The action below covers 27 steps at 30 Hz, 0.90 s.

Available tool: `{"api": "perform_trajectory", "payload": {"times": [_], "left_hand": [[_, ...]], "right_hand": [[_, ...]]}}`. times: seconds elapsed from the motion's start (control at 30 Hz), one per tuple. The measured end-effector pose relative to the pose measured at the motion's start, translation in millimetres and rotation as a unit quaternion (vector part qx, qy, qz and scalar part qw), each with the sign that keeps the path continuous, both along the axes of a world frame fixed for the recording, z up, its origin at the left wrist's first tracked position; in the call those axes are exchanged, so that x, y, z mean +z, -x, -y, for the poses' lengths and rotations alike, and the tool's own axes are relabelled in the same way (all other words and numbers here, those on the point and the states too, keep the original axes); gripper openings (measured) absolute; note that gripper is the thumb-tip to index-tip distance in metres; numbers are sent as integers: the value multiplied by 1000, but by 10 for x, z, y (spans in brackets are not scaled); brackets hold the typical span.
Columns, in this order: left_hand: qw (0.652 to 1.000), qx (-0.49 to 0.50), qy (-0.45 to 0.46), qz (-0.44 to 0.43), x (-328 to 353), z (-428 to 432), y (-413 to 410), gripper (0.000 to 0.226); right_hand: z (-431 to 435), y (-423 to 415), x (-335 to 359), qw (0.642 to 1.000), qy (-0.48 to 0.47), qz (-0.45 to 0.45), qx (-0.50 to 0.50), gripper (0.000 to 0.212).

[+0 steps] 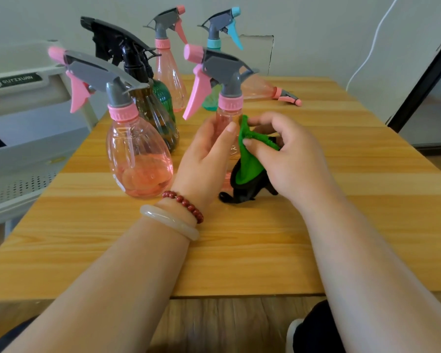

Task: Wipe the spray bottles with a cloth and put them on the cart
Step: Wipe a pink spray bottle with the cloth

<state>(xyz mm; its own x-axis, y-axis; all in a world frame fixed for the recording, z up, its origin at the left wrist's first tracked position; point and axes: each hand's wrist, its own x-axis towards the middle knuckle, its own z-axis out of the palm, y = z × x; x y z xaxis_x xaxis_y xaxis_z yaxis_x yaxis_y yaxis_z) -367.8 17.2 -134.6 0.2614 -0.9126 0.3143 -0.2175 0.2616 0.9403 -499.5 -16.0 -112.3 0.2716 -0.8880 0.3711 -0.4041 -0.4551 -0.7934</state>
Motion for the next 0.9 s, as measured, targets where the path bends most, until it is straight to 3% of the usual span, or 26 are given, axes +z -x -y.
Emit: {"api": "perform_trajectory", "payload": {"times": [0.2,0.33,0.43,0.63,0.73,0.8,0.9], "left_hand": [[999,24,-19,30,-30,25,-11,13],[999,16,3,39,-50,38,-11,26],[998,18,-3,53,-52,35,-11,21],[997,29,-23,74,-14,1,-3,9],[997,24,-22,72,-23,12,-4,8],[997,24,-19,74,-45,27,-11,16],[996,30,-23,85,-58,42,-24,25]], "right_hand": [[112,118,-67,994,-72,-83,-27,22],[41,-12,-66,996,-49,73,-25,21],[33,-59,-80,996,-48,68,-38,18],[96,45,-148,987,-150,19,-50,10],[63,32,-117,990,-127,54,-40,16],[25,12,-101,991,-101,81,-23,20],[26,8,-123,990,-132,43,-35,21]]}}
